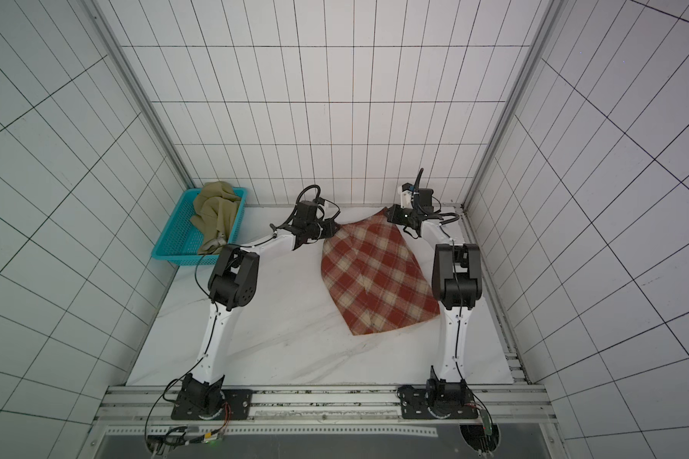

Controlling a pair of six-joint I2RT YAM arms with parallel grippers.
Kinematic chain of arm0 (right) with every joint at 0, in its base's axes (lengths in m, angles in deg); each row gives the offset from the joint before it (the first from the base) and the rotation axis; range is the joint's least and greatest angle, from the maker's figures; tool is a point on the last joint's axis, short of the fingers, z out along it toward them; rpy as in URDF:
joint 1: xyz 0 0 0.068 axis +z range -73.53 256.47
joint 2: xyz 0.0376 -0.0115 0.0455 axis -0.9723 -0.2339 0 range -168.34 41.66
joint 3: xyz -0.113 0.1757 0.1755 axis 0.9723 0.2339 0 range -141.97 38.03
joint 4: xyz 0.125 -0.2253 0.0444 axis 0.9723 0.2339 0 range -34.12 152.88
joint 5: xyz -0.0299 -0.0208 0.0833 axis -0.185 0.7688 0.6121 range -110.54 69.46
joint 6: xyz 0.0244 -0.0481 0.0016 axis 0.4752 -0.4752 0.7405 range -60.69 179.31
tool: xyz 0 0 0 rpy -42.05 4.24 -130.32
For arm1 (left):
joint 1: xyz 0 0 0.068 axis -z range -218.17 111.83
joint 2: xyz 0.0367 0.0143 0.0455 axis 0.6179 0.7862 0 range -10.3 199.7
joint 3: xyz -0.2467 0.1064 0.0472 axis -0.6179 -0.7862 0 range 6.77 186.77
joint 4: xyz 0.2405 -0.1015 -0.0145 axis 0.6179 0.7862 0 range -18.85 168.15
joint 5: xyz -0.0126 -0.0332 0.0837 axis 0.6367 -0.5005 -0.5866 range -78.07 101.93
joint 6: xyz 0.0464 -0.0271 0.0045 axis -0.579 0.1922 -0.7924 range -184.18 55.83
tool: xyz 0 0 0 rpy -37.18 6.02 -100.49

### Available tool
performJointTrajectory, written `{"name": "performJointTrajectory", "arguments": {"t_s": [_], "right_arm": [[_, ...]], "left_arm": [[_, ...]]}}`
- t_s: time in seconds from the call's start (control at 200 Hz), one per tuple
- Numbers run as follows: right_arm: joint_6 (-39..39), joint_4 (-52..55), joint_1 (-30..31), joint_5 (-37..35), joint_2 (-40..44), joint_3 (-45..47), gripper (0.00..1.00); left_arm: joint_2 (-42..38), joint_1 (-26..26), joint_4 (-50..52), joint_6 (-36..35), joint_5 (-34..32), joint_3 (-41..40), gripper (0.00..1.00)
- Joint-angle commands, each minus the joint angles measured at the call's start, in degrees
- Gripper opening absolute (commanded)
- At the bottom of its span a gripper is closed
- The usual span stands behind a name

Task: Fold and stack skirts
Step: Flatten out the skirt at the center of the table.

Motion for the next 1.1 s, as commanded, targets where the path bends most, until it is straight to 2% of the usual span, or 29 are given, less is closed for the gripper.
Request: {"name": "performJointTrajectory", "arguments": {"t_s": [0.0,0.205,0.3,0.36,0.49,0.595,0.67,0.765,0.845,0.894,0.924,0.964,1.004,1.039,1.094], "right_arm": [[-2.3,-0.2,-0.4,-1.2,7.1,-11.6,0.0],[-5.0,2.1,-0.4,-0.2,15.8,-16.4,0.0],[-6.4,0.9,-0.3,2.0,21.2,-12.4,0.0],[-6.7,-0.7,-0.2,3.3,25.6,-7.3,0.0],[-6.7,-8.5,1.4,4.4,36.5,14.3,0.0],[-4.9,-15.6,5.1,1.9,44.6,34.1,0.0],[-4.6,-20.1,8.6,-2.5,50.0,47.7,0.0],[-2.7,-22.3,11.8,-5.3,55.8,60.3,0.0],[-0.6,-23.1,14.3,-7.2,60.6,68.3,0.0],[1.2,-23.5,15.7,-8.3,63.4,72.5,0.18],[2.0,-23.5,16.5,-8.5,64.9,74.3,0.29],[2.9,-23.1,17.5,-9.2,66.6,75.9,0.41],[3.7,-21.8,18.3,-10.1,68.3,76.8,0.5],[4.0,-20.7,18.6,-10.4,69.8,77.3,0.53],[4.5,-18.9,19.0,-11.1,71.9,77.3,0.57]], "left_arm": [[-9.6,-3.6,1.9,-2.5,-7.2,4.5,0.0],[-23.8,-6.8,2.7,-6.5,-14.1,3.4,0.0],[-32.2,-6.9,0.6,-9.5,-17.7,-1.7,0.0],[-37.8,-6.9,-1.9,-10.2,-18.5,-8.0,0.0],[-49.3,-6.2,-6.5,-9.0,-18.8,-26.2,0.0],[-56.4,-2.9,-7.3,-8.5,-21.5,-42.6,0.0],[-59.9,0.8,-7.0,-8.2,-24.1,-52.4,0.0],[-64.6,5.5,-5.1,-5.1,-29.4,-62.2,0.0],[-69.1,7.1,-2.1,-0.5,-29.7,-69.0,0.0],[-72.1,8.2,-1.4,1.4,-30.4,-73.2,0.0],[-73.9,9.0,-0.9,2.6,-30.8,-75.3,0.1],[-76.3,10.1,-0.4,3.4,-30.6,-77.8,0.31],[-78.4,11.4,1.1,4.2,-31.2,-79.2,0.48],[-80.2,12.1,2.8,5.0,-31.5,-79.6,0.56],[-82.6,12.8,4.5,5.1,-30.8,-79.8,0.61]]}}
